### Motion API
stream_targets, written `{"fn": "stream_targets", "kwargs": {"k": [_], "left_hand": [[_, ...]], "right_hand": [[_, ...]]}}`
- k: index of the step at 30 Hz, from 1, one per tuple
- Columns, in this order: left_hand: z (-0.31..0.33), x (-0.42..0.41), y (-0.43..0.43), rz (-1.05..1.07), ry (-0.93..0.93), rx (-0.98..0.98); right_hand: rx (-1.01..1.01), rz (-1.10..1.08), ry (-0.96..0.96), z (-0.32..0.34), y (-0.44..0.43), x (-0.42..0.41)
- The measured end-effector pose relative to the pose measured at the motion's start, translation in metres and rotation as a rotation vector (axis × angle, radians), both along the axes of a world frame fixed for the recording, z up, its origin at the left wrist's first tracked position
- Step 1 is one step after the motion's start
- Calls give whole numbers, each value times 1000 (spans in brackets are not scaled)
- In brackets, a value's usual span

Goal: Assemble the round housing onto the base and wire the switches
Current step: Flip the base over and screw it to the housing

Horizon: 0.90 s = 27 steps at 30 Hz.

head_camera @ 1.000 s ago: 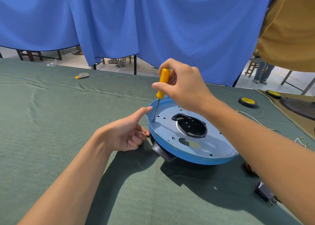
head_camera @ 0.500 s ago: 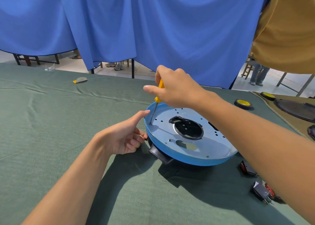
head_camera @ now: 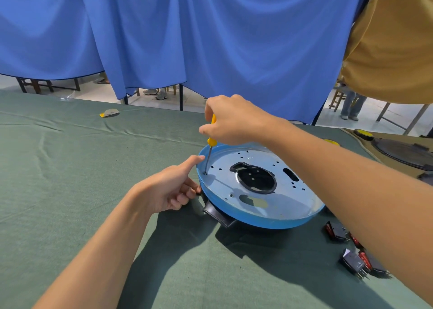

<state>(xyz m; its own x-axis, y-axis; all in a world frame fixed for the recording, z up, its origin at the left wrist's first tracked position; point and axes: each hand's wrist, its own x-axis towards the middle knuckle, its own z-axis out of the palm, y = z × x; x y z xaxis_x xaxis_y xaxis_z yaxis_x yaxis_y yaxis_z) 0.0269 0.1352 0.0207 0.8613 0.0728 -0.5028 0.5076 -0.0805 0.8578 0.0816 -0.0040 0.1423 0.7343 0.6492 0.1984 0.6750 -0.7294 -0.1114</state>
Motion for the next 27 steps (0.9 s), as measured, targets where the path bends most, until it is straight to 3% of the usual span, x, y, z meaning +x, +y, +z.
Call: {"fn": "stream_targets", "kwargs": {"k": [8,13,19,24,27], "left_hand": [[8,-2,3,-38,-36,224],[6,-3,1,89,-276,441],[9,-5,-5,147,-611,581],[13,-10,-11,167,-798,721],[15,-10,-11,78,-772,710]], "right_hand": [[8,38,7,-2,-4,-7],[-22,35,5,-3,0,-8],[-19,-75,-143,-4,3,-10],[-77,-54,29,2,1,-9],[-47,-15,66,2,0,-9]]}}
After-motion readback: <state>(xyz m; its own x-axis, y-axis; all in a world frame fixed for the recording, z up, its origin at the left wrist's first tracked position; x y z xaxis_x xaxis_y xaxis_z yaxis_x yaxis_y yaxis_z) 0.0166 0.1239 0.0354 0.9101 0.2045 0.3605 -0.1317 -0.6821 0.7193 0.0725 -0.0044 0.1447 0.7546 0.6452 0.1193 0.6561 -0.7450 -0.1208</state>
